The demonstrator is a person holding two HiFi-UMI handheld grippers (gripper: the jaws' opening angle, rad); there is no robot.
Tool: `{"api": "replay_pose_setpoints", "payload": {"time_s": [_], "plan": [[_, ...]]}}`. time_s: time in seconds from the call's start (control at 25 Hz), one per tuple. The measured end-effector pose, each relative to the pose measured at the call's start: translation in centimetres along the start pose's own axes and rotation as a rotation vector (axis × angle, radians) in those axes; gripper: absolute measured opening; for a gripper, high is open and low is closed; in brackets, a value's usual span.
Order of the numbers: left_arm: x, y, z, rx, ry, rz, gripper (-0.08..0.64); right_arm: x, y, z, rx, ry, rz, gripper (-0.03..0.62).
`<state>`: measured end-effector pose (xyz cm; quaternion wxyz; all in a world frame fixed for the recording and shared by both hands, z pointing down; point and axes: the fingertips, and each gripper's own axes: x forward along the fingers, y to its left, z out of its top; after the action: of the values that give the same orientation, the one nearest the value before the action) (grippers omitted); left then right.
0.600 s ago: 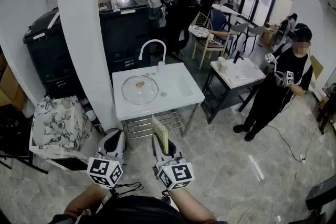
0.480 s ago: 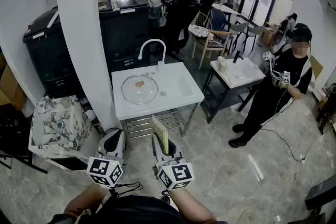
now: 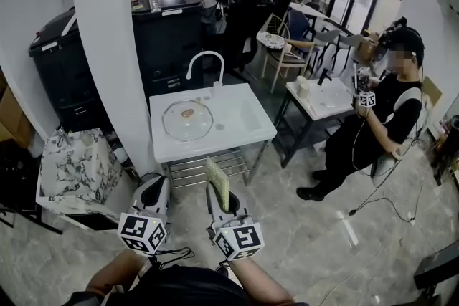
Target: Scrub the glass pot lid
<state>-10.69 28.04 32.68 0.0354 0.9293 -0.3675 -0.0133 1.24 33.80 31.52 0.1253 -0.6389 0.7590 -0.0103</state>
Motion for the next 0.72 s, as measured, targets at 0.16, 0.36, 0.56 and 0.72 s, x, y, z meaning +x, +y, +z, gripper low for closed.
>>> {"api": "replay_pose_setpoints", "payload": {"time_s": [0.16,0.36,0.56,0.72], "plan": [[1.1,-1.8,-0.5,-0.002,0.003,0.007,0.0,-0.6,-1.9,0.0,-0.005,0.014,0.008,0.066],[2.2,-5.0,-0.9,0.005,0.011,0.024,0.0,-2.3,-5.1,0.4,0.016,0.02,0.018,0.066],[2.5,-7.6,-1.6,0.011,0.033,0.054,0.0,-3.8,-7.3,0.1,0.046,0.049,0.041,0.066],[3.1,-8.2,-2.2,0.011,0.057,0.074,0.0,-3.9,-8.6,-0.5,0.067,0.068,0.05,0.066]]}}
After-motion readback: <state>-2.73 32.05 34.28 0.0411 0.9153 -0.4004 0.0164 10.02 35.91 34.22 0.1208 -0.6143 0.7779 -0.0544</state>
